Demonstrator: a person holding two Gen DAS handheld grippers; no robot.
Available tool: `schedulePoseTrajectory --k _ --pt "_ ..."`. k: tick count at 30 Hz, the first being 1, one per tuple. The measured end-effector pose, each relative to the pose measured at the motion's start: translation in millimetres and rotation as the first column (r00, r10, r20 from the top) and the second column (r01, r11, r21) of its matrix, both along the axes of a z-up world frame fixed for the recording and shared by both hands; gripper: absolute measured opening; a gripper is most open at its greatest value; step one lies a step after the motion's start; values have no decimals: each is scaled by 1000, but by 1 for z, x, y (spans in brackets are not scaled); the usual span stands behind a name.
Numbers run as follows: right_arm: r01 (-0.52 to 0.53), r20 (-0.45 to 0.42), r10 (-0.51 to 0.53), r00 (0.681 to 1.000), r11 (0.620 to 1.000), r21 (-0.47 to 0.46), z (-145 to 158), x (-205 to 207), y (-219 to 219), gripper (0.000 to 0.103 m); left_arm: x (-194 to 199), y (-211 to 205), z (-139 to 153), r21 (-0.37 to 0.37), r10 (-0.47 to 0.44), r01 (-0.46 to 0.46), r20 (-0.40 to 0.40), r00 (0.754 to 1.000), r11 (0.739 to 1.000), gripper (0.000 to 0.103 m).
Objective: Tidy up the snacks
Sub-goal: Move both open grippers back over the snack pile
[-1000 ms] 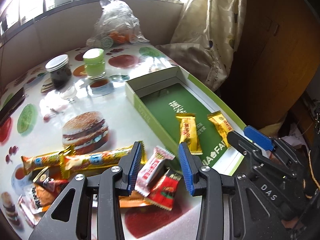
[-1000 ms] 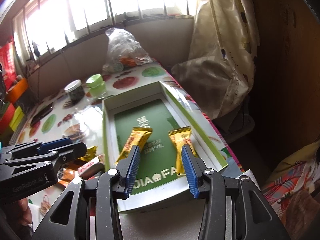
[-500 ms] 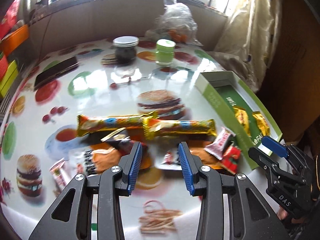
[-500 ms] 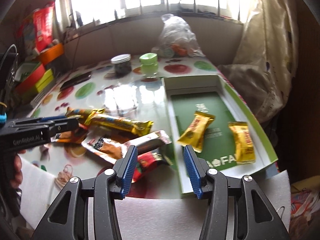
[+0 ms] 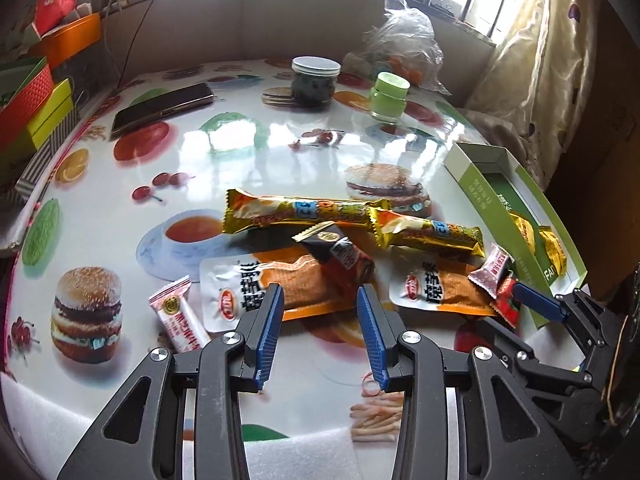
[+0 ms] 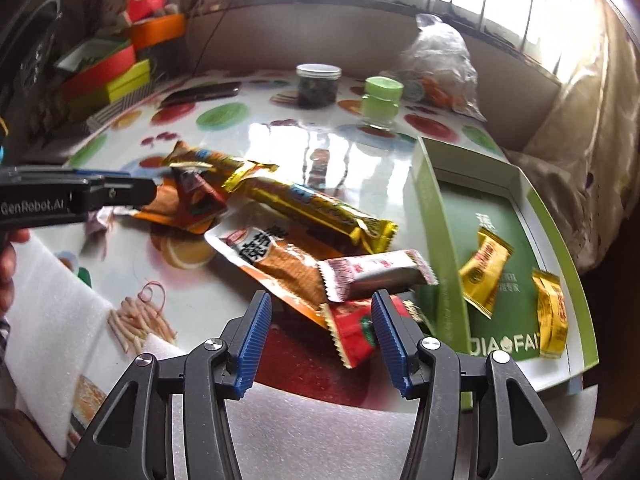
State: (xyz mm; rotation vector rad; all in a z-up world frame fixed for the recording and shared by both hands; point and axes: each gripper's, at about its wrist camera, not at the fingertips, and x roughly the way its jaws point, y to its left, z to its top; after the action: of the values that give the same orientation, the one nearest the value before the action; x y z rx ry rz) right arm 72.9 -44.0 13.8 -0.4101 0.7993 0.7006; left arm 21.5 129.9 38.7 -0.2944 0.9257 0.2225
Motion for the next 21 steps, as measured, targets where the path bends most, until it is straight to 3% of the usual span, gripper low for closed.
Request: schedulePoseTrajectory --k 13,19,21 --pt "-85 138 108 985 983 -165 -15 -3 37 58 -21 36 -6 -4 93 -93 -6 996 996 39" --pt "-62 78 71 994 991 -115 -14 10 36 57 -26 47 -12 -11 117 -117 -17 993 993 39" --pt "-46 24 48 999 996 -74 -14 16 33 50 -27 50 -14 -16 127 -128 -24 992 992 39"
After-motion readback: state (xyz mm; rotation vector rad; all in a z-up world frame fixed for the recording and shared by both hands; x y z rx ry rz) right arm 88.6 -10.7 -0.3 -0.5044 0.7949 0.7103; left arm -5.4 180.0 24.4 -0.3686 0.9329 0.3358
